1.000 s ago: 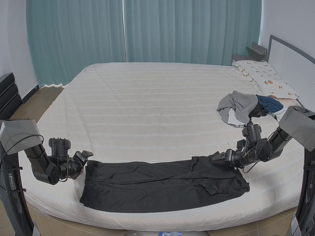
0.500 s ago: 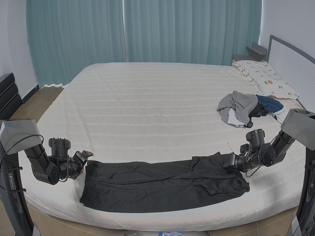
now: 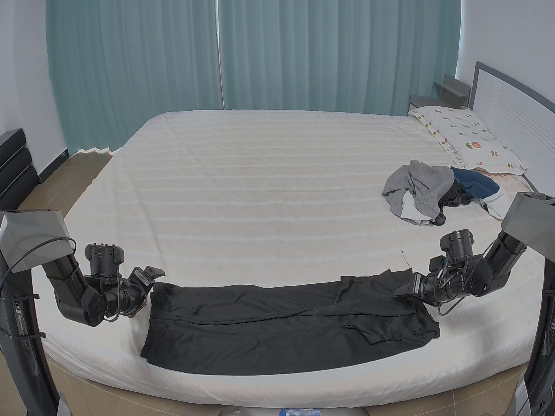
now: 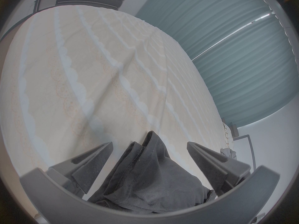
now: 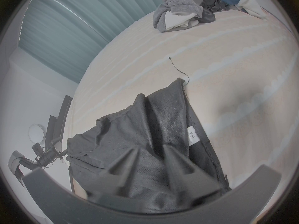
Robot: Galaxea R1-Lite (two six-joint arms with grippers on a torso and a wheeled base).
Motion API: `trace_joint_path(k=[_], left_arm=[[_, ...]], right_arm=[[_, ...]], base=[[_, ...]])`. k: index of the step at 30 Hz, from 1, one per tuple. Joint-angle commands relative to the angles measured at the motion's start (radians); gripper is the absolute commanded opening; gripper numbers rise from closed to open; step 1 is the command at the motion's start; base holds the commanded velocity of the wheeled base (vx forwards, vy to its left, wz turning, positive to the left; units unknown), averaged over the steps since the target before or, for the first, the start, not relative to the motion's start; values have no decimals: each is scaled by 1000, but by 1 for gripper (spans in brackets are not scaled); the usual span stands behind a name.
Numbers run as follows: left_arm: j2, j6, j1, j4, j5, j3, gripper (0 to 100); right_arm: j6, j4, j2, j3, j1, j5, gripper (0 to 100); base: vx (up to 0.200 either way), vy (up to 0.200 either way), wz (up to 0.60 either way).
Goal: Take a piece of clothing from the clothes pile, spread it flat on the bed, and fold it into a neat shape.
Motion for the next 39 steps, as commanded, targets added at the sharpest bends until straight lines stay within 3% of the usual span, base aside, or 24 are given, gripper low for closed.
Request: trace_joint_path(k=[1, 4, 7, 11, 14, 18, 20, 26, 32, 39], left_arm=[[-7, 0, 2, 2, -1, 3, 100], [-5, 0, 2, 4, -2, 3, 100], [-5, 0, 2, 4, -2, 3, 100], [-19, 1, 2, 7, -2, 14, 100], [-50, 1, 3, 7, -42, 37, 100], [-87, 3, -3, 4, -120, 86, 100], [-85, 15, -20, 2, -122, 91, 100], [-33, 188, -34, -2, -110, 100, 100], [-10, 191, -54, -2, -57, 88, 100], [-2, 191, -58, -4, -48, 78, 100]], right_arm=[[17, -1, -52, 19, -15, 10, 100], [60, -2, -88, 37, -22, 17, 100], [174, -18, -105, 50, -23, 37, 100], [327, -114, -80, 76, -23, 71, 100], [366, -217, -71, 122, -25, 94, 100], [378, -292, -55, 163, -31, 97, 100], [378, -295, -46, 168, -34, 100, 100], [379, -295, -42, 171, -34, 103, 100], [379, -297, -34, 172, -34, 114, 100], [378, -297, -34, 174, -32, 114, 100]], base=[[0, 0, 0], [0, 0, 0], [0, 0, 0], [0, 0, 0], [0, 0, 0], [0, 0, 0], [0, 0, 0], [0, 0, 0], [0, 0, 0], [0, 0, 0]])
